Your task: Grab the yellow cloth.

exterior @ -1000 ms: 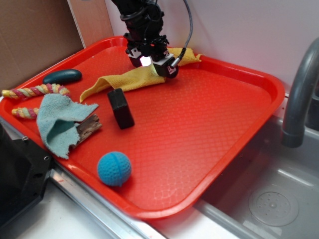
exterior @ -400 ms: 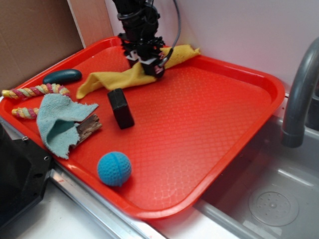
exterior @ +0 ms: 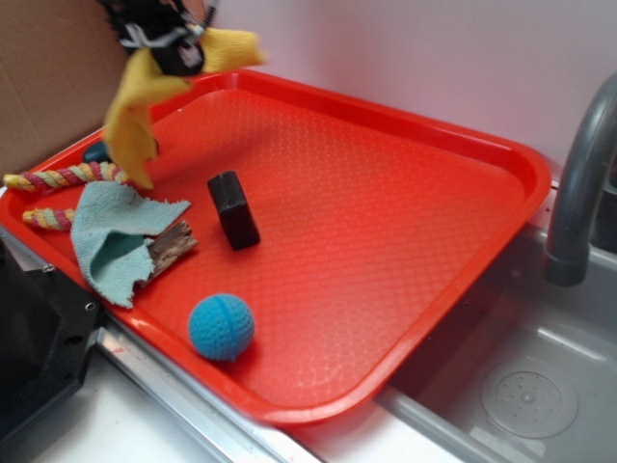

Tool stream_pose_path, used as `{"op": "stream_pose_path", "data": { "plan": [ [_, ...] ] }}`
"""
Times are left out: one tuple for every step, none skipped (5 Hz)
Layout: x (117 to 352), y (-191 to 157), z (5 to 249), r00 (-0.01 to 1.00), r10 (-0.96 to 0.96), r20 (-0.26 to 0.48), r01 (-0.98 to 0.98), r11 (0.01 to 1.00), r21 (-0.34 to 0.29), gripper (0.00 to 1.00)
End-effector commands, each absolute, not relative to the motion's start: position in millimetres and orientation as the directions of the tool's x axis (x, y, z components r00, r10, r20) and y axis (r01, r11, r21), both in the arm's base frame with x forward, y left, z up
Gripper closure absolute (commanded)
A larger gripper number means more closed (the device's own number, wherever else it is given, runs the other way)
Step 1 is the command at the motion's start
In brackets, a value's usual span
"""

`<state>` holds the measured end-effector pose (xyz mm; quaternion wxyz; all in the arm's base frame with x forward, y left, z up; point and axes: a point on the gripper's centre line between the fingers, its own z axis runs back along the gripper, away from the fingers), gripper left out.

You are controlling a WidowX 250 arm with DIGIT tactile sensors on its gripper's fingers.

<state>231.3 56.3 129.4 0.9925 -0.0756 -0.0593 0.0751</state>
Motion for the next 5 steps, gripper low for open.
{"op": "stream_pose_path", "data": {
  "plan": [
    [215, 28, 245, 0.963, 0.225, 0.147, -0.216, 0.974, -0.073, 1.0],
    [215, 16, 260, 0.961, 0.213, 0.178, -0.207, 0.977, -0.051, 1.0],
    [221, 10, 256, 0.959, 0.215, 0.184, -0.213, 0.977, -0.032, 1.0],
    [227, 8, 246, 0.961, 0.216, 0.174, -0.216, 0.976, -0.02, 1.0],
    [230, 8, 242, 0.964, 0.209, 0.162, -0.208, 0.978, -0.026, 1.0]
  ]
}}
